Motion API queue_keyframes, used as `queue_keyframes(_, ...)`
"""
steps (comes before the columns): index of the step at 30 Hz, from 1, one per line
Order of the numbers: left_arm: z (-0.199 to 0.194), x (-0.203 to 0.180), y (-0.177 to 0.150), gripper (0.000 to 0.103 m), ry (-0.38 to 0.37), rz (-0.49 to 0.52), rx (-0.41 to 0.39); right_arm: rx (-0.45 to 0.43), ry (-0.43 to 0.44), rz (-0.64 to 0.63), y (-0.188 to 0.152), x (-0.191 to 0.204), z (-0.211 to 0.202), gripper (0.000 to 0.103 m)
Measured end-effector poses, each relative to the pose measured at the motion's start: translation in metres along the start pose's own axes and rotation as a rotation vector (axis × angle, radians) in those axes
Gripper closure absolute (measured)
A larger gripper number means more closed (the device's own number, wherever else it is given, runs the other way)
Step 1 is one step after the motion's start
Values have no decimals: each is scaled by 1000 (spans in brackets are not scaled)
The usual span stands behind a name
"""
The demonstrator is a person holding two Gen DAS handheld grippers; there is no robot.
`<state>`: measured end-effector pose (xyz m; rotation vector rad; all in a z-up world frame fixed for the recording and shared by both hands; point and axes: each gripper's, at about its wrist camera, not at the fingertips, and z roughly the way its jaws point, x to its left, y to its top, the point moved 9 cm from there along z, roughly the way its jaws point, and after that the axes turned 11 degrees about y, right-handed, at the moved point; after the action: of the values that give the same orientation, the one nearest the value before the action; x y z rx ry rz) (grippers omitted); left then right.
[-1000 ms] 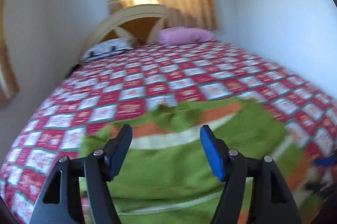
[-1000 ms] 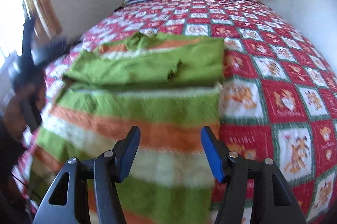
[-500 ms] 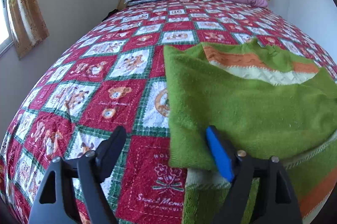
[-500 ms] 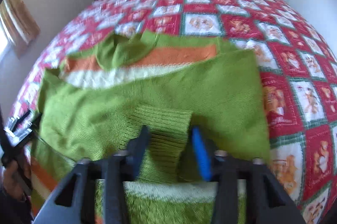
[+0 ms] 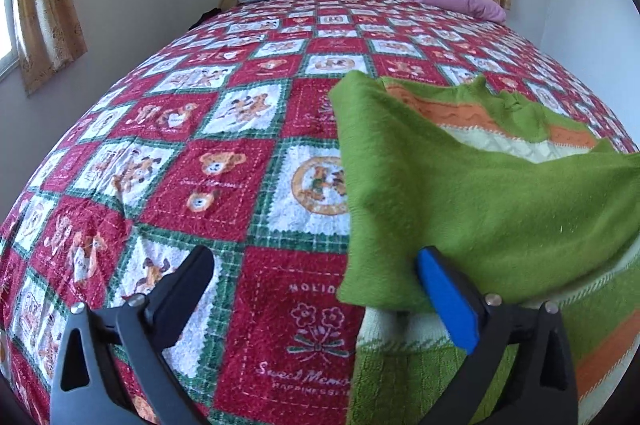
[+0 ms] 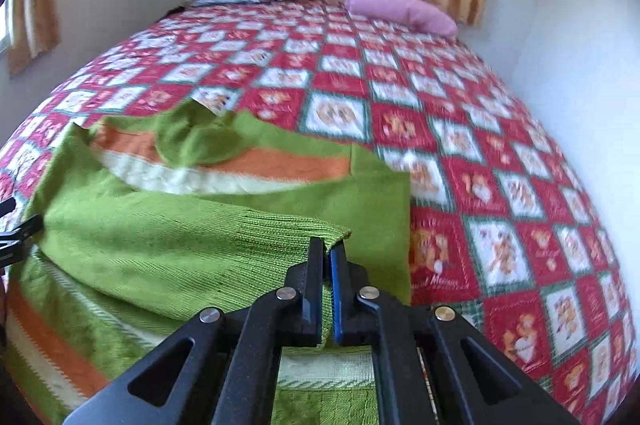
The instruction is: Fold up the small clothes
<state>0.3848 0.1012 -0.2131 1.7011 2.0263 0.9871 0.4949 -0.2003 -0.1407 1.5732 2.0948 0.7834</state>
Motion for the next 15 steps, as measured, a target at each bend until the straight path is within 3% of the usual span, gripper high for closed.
queue_keyframes(2,-1,-2,0,0,5,16,-4,64,20,-1,-12,-1,18,100)
queue_keyframes(4,0,-4,-1,0,14,30,1,67,-10,23,-19,-11,21,89)
queue_keyframes(6,-3,-2,0,0,12,18,-6,38,10,95,-21,-24,11,67)
queue_keyframes(8,-10,7,6,0,28,-9,-31,7,45,145,-22,-29,-3,67)
queue_keyframes(11,-27,16,29,0,56,-36,-127,-61,95,104,-15,-14,-27,67)
queue_keyframes(15,-21,0,56,0,46,-3,-140,-29,183,9,-14,24,-19,67)
